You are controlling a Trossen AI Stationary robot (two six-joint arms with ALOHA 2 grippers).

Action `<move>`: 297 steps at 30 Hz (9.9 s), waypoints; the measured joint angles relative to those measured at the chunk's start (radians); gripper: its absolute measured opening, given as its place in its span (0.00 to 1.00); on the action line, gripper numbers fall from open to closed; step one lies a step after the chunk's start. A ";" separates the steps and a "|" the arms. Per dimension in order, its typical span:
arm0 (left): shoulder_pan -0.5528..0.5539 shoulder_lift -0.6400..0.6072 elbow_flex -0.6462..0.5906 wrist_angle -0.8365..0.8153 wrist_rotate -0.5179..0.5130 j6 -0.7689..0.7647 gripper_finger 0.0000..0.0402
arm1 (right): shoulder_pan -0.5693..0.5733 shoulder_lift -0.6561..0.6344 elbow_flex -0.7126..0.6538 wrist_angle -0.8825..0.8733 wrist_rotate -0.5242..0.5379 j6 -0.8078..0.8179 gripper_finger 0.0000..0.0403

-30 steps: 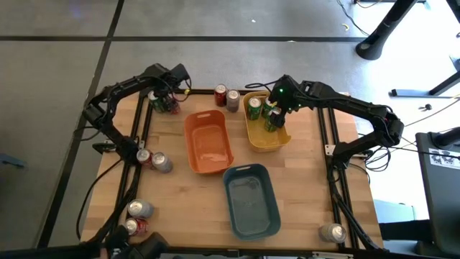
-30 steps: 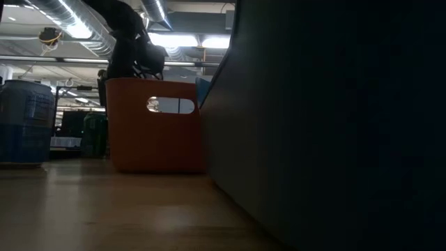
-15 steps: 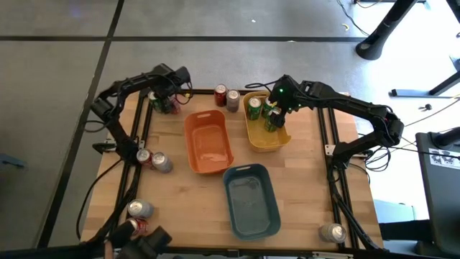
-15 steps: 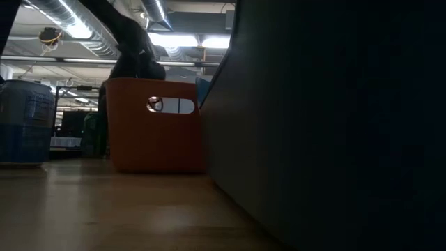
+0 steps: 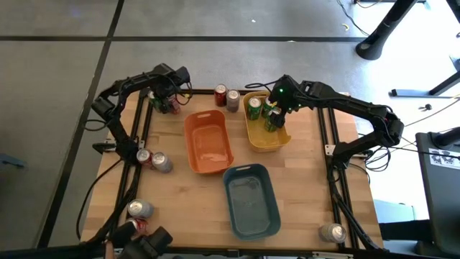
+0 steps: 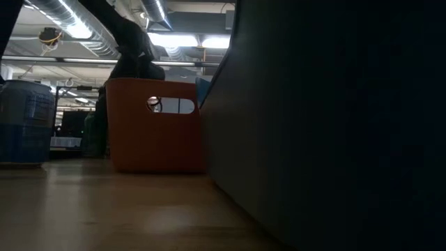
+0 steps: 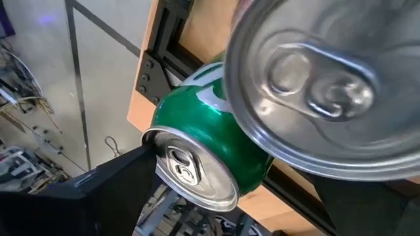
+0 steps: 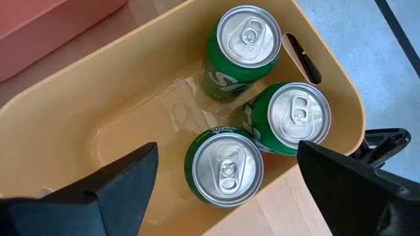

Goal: Sort soda cans
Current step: Put the green soda can into the yellow bin

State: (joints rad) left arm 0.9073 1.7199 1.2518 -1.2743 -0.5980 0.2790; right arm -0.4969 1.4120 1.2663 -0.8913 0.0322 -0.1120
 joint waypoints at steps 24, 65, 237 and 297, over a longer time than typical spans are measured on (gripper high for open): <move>-0.034 -0.010 0.047 -0.092 0.039 -0.145 0.95 | 0.000 0.000 0.000 0.011 0.000 -0.001 0.90; -0.018 0.008 -0.005 -0.064 0.161 -0.082 0.95 | 0.000 0.000 0.000 0.007 0.000 0.007 0.90; -0.681 0.260 0.149 1.448 0.274 -0.428 0.71 | 0.124 -0.688 -0.610 0.423 -0.041 0.159 0.01; -0.656 0.379 0.147 1.441 0.309 -0.219 0.78 | 0.124 -0.688 -0.612 0.478 -0.039 0.134 0.01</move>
State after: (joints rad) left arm 0.2516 2.0991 1.3987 0.1671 -0.2893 0.0597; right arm -0.3733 0.7242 0.6548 -0.4137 -0.0063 0.0216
